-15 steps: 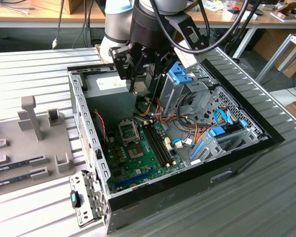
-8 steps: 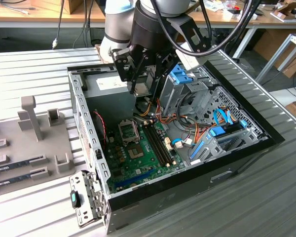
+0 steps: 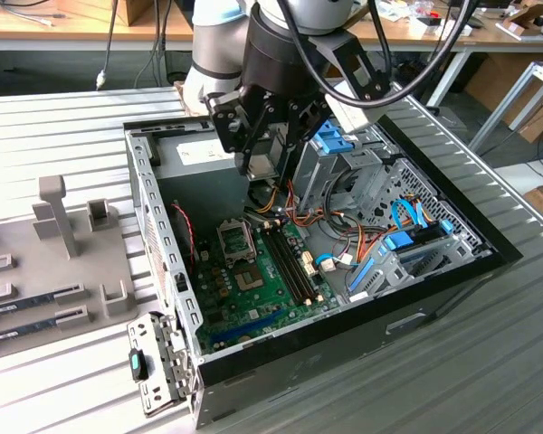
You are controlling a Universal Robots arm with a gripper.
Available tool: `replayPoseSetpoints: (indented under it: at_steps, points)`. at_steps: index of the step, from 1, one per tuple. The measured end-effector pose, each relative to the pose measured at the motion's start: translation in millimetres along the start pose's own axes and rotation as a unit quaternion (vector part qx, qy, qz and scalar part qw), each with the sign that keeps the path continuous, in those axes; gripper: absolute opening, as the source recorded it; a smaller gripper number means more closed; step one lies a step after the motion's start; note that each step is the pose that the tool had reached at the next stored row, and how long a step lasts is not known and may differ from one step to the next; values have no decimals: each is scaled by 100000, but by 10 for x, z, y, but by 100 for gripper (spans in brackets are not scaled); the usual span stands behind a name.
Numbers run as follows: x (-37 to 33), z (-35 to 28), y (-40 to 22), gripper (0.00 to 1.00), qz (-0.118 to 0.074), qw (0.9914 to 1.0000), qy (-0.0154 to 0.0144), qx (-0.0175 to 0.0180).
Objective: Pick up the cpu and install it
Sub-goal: 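Pick up the cpu and move it towards the insertion slot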
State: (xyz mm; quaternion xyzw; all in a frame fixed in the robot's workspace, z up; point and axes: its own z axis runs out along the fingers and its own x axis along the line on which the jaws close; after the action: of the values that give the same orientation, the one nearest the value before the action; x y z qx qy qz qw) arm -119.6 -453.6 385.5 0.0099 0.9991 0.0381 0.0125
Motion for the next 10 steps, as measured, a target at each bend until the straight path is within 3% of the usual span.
replayPoseSetpoints:
  at_steps: [10]
  points:
    - [0,10,-17,47,1,100000,-2,-3]
